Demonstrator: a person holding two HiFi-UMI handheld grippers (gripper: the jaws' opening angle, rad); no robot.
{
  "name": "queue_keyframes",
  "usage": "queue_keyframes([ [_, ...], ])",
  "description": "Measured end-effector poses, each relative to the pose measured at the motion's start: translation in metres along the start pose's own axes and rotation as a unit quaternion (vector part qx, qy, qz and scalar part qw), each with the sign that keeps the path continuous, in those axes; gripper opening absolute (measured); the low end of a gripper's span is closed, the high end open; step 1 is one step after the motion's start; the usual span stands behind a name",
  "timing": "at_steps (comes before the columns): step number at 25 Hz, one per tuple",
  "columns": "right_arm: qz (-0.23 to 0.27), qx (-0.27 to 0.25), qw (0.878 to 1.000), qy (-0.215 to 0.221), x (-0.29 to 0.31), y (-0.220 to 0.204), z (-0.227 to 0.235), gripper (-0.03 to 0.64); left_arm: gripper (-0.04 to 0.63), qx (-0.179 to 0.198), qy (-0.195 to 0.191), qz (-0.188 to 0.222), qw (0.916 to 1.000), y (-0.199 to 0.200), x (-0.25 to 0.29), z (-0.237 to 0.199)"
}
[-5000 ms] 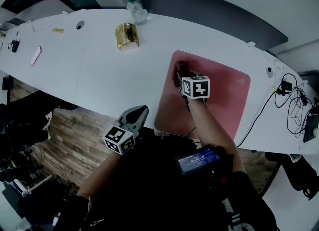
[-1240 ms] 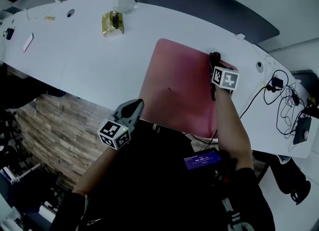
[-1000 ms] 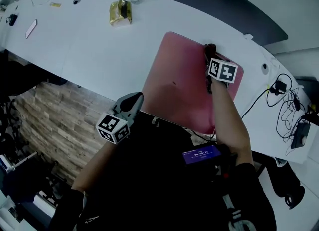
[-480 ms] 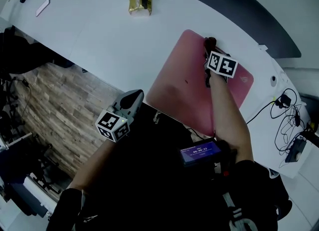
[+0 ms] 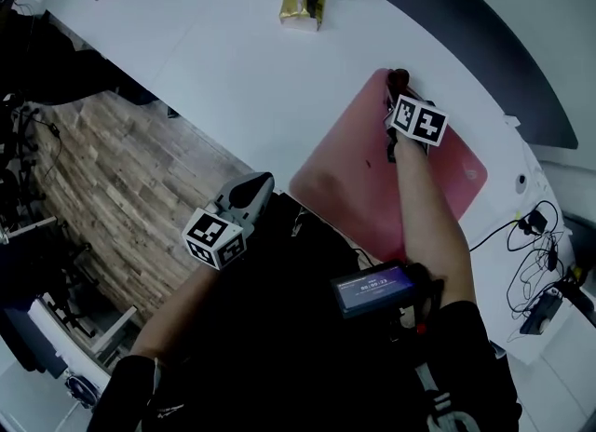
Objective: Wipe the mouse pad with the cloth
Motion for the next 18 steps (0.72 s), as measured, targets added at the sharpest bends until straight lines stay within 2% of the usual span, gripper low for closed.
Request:
queue_keyframes([
  [10, -0.007, -0.040, 0.998, 0.052, 0.031, 0.007, -0.042, 0.117, 0.009, -0.005, 0.029, 0.008, 0.9995, -0.002, -0.017, -0.007],
  [15, -0.012, -0.032, 0.995, 0.098, 0.029, -0.001, -0.067, 0.117, 0.009, -0.002, 0.029, 0.014, 0.9995, -0.001, -0.021, -0.002],
  [18, 0.014, -0.010, 0.993, 0.118, 0.027, 0.001, -0.076, 0.117, 0.009, 0.003, 0.016, 0.013, 0.9998, 0.002, -0.019, 0.004],
])
Point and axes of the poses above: the fingertips, and each gripper's own axes: x forward along the fingers, z to its right, y out of its top, the point moved 1 cm from there along -x, backward along the fingers, and after that the axes turned 11 degrees about z, right-handed, at the moved point
